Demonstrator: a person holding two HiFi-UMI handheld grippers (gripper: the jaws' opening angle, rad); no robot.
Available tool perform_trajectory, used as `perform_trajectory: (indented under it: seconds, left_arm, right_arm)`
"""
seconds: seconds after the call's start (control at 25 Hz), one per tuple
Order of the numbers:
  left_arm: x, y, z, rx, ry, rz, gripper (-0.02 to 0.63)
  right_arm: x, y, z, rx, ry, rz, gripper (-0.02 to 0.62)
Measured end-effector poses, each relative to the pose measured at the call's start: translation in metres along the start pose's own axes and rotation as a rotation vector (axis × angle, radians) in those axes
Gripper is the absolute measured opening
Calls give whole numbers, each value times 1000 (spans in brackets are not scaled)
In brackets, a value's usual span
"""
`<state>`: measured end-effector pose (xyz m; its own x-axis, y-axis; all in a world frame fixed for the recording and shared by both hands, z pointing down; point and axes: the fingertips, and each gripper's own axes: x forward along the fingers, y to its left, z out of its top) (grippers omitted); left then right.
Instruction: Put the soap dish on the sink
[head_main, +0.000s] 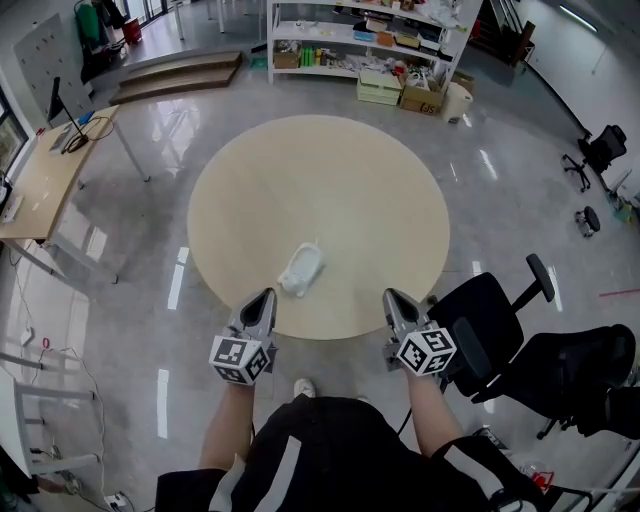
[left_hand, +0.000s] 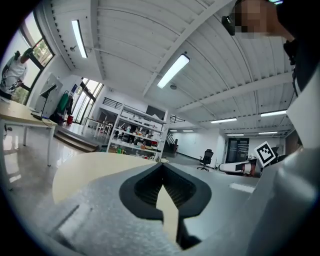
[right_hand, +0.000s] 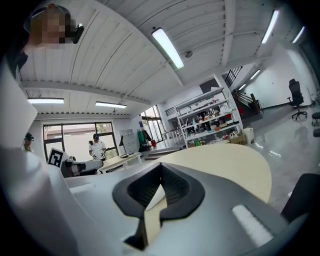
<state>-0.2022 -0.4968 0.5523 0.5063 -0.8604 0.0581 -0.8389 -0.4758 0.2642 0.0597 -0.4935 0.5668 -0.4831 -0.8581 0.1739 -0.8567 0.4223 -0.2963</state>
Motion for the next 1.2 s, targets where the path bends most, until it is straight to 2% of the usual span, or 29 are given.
perform_trajectory:
  seconds: [0.16, 0.28, 0.52, 0.88, 1.04, 1.2]
  left_arm:
    - [-7, -11, 11, 51, -29, 8, -2]
    - [-1, -22, 16, 60, -39, 22, -2]
    - [-3, -46, 38, 62, -95, 35, -2]
    - [-6, -82, 38, 138, -118, 84, -2]
    - [-7, -96, 45, 103, -167, 75, -2]
    - [-3, -110, 45, 138, -162, 38, -2]
  right_arm:
    - [-15, 5, 16, -34, -36, 32, 6]
    - [-30, 1, 27, -36, -59, 63, 5]
    - [-52, -25, 49, -37, -109, 54, 5]
    - [-72, -40, 60, -46, -140, 105, 5]
    - [-81, -43, 64, -30, -150, 126, 5]
    - [-86, -37, 66, -34, -158, 150, 5]
